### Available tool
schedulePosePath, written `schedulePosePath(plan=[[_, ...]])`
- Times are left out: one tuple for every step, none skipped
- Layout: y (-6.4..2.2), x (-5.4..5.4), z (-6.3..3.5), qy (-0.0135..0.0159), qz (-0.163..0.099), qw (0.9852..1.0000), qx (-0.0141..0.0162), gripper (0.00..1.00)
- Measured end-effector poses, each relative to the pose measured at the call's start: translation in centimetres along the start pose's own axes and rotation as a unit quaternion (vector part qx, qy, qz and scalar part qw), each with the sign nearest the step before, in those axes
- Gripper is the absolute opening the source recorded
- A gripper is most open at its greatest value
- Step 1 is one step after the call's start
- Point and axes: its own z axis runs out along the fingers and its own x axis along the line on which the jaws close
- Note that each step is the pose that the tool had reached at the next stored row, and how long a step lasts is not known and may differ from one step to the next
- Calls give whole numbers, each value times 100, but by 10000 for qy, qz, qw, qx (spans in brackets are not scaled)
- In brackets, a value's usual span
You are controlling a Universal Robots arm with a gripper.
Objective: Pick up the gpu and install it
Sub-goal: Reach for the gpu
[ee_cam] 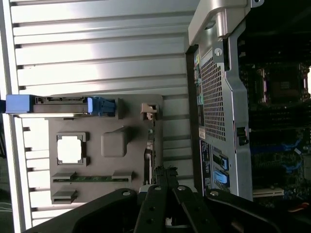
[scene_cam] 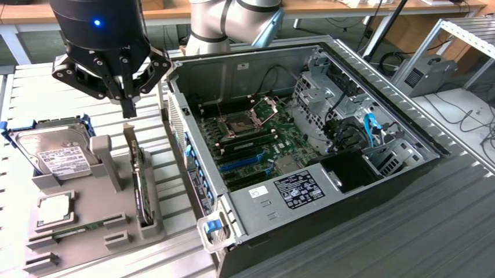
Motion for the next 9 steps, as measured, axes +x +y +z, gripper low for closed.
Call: schedulePosePath(plan=[[-3, 0, 0, 0, 0, 10000, 0, 11], [-6, 0, 0, 0, 0, 10000, 0, 11], [-8, 0, -1, 0, 0, 10000, 0, 11], [-11, -1, 0, 0, 0, 10000, 0, 11], [-13, -1, 0, 0, 0, 10000, 0, 11], [-16, -1, -1, 0, 0, 10000, 0, 11], [-19, -1, -1, 0, 0, 10000, 0, 11], [-25, -2, -1, 0, 0, 10000, 0, 11], [-28, -2, -1, 0, 0, 10000, 0, 11]])
